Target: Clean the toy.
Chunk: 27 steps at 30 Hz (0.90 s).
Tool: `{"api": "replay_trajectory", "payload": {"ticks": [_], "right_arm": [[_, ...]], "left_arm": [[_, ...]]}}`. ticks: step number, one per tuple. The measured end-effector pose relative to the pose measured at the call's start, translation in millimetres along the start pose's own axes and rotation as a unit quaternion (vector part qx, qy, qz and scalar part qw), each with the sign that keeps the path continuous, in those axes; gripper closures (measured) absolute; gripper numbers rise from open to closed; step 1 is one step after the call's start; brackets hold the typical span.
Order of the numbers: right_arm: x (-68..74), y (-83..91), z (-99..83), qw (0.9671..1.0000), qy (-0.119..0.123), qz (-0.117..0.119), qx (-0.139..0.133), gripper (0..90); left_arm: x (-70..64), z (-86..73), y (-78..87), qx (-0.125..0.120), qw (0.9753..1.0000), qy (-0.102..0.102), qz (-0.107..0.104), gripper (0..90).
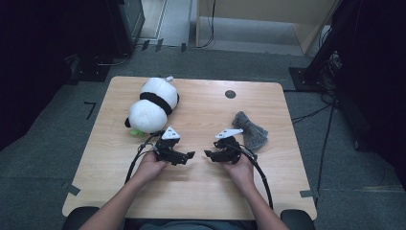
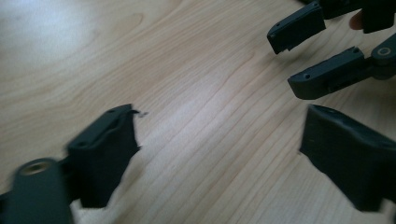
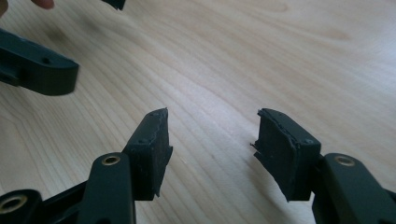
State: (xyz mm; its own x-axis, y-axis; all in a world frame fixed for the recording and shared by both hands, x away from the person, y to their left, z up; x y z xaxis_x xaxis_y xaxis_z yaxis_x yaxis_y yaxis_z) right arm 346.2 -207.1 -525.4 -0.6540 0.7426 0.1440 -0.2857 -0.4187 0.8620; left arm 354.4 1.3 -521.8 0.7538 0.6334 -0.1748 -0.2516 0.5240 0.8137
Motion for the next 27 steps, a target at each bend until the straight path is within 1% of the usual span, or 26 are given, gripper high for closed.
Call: {"api": "replay_trajectory", "payload": {"ticks": [1,2,6,7,9,11,12,13,15,18,21,24,27], "right_arm": [[0.5,-2.5,-0.4,1.0,0.001,-0.004,0.003,44.1],[1.4,-4.7,-0.7,1.0,0.002,-0.006,0.004,44.0],[3.1,-8.0,-0.2,0.9999,0.006,-0.015,-0.005,43.9],[2.7,-8.5,-0.3,0.9997,0.01,-0.019,-0.007,43.2],[2.2,-9.6,-0.7,0.9995,0.012,-0.028,-0.012,41.7],[1.5,-11.1,-1.6,0.9989,0.019,-0.039,-0.02,39.7],[1.7,-12.1,-3.0,0.9979,0.027,-0.054,-0.024,38.6],[1.7,-13.1,-4.1,0.9974,0.028,-0.057,-0.034,38.3],[-0.6,-14.5,-7.1,0.9968,0.028,-0.055,-0.052,37.0],[-1.3,-14.8,-6.6,0.9968,0.025,-0.056,-0.051,34.2],[-0.9,-15.9,-5.7,0.9971,0.03,-0.053,-0.046,26.3],[-0.5,-16.6,-5.5,0.9972,0.034,-0.052,-0.042,22.4],[-0.8,-16.9,-5.6,0.9974,0.024,-0.056,-0.039,18.8]], "left_arm": [[-0.8,-2.1,-4.6,0.01,0.9998,-0.008,0.013,15.0],[-0.5,-2.8,-6.3,0.013,0.9997,-0.012,0.019,15.0],[0.8,-5.2,-11.3,0.016,0.9997,-0.006,0.017,15.0],[0.9,-6.3,-13.2,0.021,0.9995,-0.009,0.021,15.0],[0.4,-7.2,-15.2,0.015,0.9991,-0.021,0.034,15.0],[0.1,-6.8,-15.4,0.014,0.9992,-0.021,0.03,15.0],[0.0,-6.8,-15.5,0.014,0.9992,-0.022,0.03,15.0],[-0.3,-6.8,-15.7,0.015,0.9991,-0.023,0.032,15.0],[-1.2,-6.7,-16.1,0.017,0.9987,-0.026,0.039,15.0],[-1.8,-6.7,-16.4,0.018,0.9985,-0.028,0.043,15.0],[-0.7,-6.8,-16.0,0.017,0.9987,-0.022,0.041,14.9],[-0.5,-6.8,-16.0,0.016,0.9987,-0.02,0.043,14.9],[-0.7,-6.8,-16.1,0.017,0.9987,-0.021,0.044,14.9]]}}
Point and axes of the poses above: each handheld gripper's, and its own axes: y roughly backward along the jaws, z roughly out of its top, x roughly to its left, the point moved 3 cm from there along -y, roughly forward along the jaws, and after that the axes turned 14 degrees about x, right-handed, at the moved point
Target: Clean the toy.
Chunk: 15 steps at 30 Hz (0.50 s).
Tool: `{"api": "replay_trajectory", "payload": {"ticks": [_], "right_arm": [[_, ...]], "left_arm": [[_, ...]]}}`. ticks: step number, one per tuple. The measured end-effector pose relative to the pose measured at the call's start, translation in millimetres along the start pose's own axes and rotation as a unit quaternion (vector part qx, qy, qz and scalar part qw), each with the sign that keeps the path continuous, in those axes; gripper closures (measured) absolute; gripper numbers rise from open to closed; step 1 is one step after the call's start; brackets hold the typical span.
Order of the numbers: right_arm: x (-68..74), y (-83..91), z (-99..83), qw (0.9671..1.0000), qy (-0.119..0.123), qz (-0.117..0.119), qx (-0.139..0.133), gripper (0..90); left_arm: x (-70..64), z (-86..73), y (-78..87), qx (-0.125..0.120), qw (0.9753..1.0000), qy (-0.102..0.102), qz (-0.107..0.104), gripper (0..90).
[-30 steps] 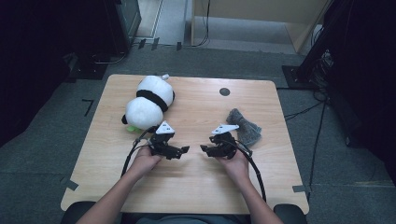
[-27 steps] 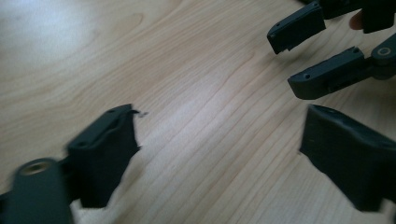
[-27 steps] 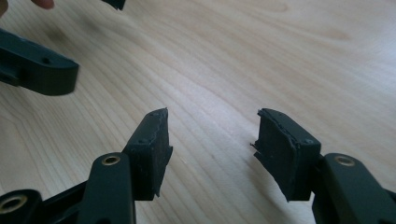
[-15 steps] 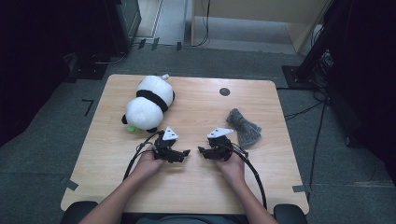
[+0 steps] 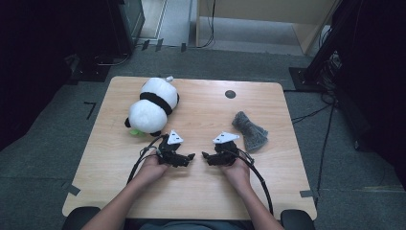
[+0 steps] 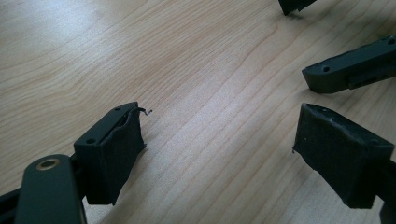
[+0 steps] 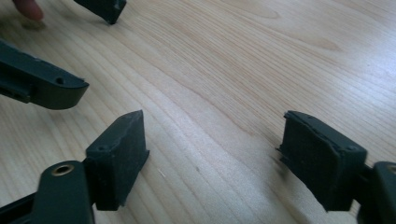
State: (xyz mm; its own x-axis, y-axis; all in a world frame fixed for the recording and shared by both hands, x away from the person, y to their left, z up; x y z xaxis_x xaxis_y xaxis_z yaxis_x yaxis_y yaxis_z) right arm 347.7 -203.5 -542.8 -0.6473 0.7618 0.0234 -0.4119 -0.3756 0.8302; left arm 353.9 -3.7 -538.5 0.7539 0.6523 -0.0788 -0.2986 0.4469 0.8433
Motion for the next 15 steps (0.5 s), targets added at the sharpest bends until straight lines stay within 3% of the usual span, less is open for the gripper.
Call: {"api": "replay_trajectory", "payload": {"ticks": [15], "right_arm": [[-1.6,-1.0,0.3,0.9999,-0.01,-0.008,0.006,12.8]], "left_arm": [[-1.8,-0.3,-0.3,0.004,0.9999,-0.005,0.013,14.9]]}}
Point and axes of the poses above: each handheld gripper's, and its own axes: y roughly backward along the jaws, z roughly out of its top, x roughly to its left, the point moved 3 cm from there along -y, roughly forward along the jaws, and after that the axes turned 14 degrees about x, right-handed, at the moved point
